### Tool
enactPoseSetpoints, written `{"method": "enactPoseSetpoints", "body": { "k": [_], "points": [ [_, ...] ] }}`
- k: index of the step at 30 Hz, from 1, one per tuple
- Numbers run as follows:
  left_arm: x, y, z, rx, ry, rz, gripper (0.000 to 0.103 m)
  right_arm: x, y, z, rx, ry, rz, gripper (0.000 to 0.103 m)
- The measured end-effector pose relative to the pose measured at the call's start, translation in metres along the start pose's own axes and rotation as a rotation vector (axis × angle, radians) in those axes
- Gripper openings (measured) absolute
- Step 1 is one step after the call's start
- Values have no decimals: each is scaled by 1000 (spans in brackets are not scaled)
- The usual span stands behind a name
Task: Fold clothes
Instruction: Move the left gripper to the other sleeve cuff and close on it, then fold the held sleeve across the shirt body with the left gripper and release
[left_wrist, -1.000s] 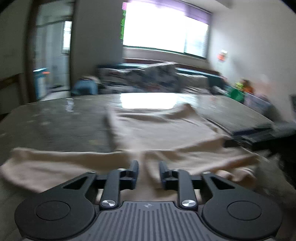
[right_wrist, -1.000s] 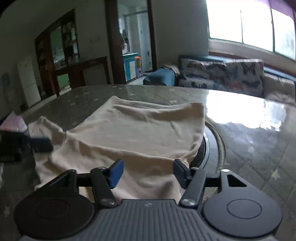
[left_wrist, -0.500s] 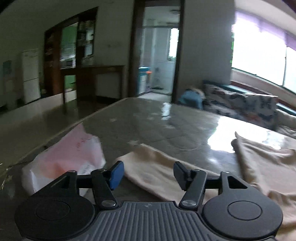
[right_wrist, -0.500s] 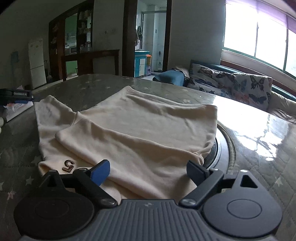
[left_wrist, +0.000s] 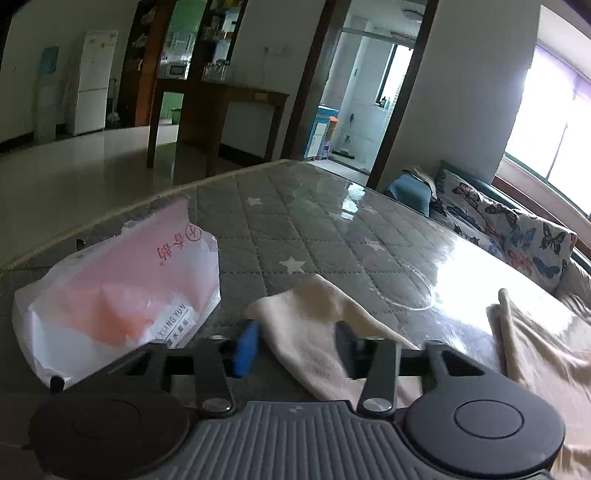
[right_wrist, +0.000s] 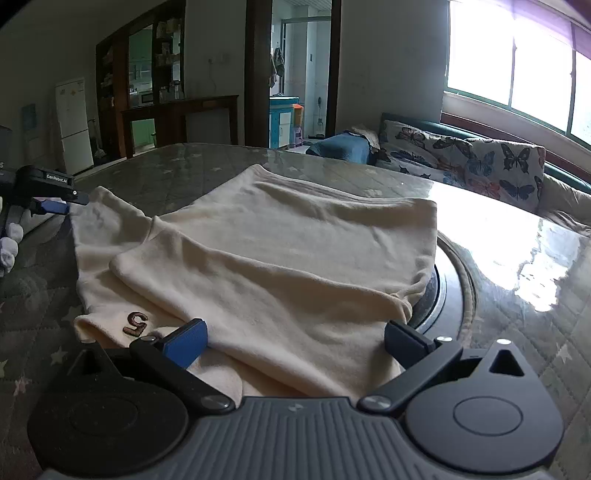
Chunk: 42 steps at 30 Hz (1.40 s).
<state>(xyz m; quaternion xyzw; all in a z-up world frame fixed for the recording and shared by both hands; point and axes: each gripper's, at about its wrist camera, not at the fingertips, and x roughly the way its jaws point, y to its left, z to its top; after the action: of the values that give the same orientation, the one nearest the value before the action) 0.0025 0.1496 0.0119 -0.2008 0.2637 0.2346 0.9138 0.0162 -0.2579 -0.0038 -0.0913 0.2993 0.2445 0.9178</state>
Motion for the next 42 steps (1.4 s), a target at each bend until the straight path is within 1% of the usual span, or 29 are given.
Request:
{"method": "enactPoseSetpoints", "body": {
  "k": [1,2,3,6,9,11,14,18,22,25,27,29,32,34,35,38,42],
  "points": [
    [1,1,1,-6,1,7,24,0,0,0,1,1,0,103],
    [0,4,2,-14,3,12,19,0,0,0,1,1,0,103],
    [-1,6,2,-22,5,15,10,0,0,0,2,2,0,103],
    [-3,11,4,-58,8,-13,4,0,-1,-1,4,3,0,103],
    [-20,7,7,-50,-36,-75,4,0,-1,-1,6,3,1,103],
    [-36,-1,9,-37,-54,-140,4,-1,-1,-1,5,-2,-1,103],
    [-65,-20,9,3,-77,-251,4,-4,-1,-1,7,-17,-9,103],
    [-101,-58,3,63,-75,-421,4,-11,-3,0,30,-42,-5,103],
    [-129,-99,-9,114,-48,-593,4,-18,-5,2,42,-68,-5,103],
    [-138,-127,-20,148,-21,-698,4,-22,-6,4,53,-81,-2,103],
    [-139,-142,-30,155,18,-767,4,-22,-7,4,55,-82,-6,103],
    [-140,-159,-41,188,67,-838,4,-20,-8,3,59,-72,-9,103],
    [-136,-179,-56,272,121,-866,5,-17,-8,0,61,-47,-14,103],
    [-134,-179,-61,305,155,-876,6,-16,-9,-2,60,-36,-15,103],
    [-134,-175,-61,311,156,-875,6,-17,-9,-4,61,-33,-15,103],
    [-134,-163,-56,333,97,-823,7,-16,-10,-6,65,-22,-10,103],
    [-128,-136,-46,419,-16,-689,13,-12,-10,-8,66,4,-6,103]
  ]
}}
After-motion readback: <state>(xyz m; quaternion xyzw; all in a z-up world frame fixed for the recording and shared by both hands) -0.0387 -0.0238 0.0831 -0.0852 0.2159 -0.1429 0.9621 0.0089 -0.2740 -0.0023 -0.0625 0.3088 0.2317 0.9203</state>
